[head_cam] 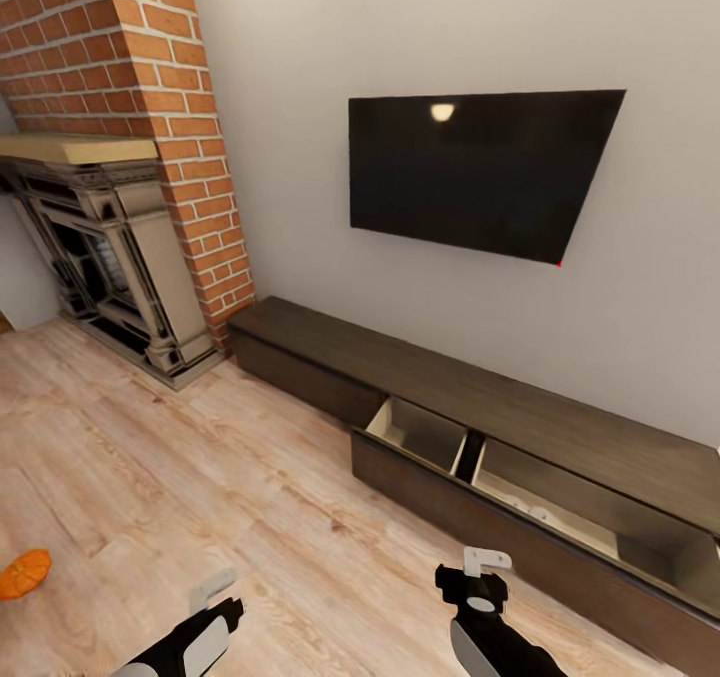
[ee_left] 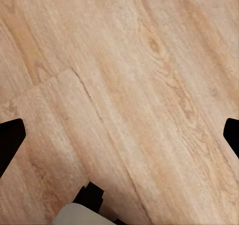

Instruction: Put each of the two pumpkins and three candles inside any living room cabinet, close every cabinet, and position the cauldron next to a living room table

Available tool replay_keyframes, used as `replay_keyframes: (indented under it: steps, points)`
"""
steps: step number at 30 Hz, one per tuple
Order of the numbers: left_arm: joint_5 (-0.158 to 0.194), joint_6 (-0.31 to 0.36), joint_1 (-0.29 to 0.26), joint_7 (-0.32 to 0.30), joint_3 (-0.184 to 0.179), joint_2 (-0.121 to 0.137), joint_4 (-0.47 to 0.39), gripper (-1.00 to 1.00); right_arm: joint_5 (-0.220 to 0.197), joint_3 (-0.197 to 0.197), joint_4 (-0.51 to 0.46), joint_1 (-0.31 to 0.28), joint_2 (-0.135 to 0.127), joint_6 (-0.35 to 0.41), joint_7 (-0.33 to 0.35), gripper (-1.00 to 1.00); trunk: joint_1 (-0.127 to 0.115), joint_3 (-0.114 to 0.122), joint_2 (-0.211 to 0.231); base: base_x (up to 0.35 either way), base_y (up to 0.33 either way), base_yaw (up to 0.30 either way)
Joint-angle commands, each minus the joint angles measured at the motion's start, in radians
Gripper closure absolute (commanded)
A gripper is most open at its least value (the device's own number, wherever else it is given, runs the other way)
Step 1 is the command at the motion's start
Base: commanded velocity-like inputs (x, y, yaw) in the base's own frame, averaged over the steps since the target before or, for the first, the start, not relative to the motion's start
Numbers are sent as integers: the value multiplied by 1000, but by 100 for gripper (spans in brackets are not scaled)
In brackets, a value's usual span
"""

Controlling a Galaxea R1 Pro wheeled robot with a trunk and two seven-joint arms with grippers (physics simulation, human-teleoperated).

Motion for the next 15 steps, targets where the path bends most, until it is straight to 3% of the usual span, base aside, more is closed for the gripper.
replay_keyframes:
  steps: [1, 7, 15]
  points:
    - [8, 1, 0, 6, -9, 1, -2, -100, -6, 11, -1, -1, -1, 3, -8, -100, 0, 0, -1, 0, 0, 219]
    - [9, 2, 0, 6, -8, 0, -2, -100, -7, 46, 0, -1, 0, -16, -8, -100, 0, 7, -1, 2, 0, 210]
    - [9, 2, 0, 6, -9, -1, -2, -100, -8, 54, 4, -1, 1, -21, -8, -100, 0, 17, -1, 106, 0, 205]
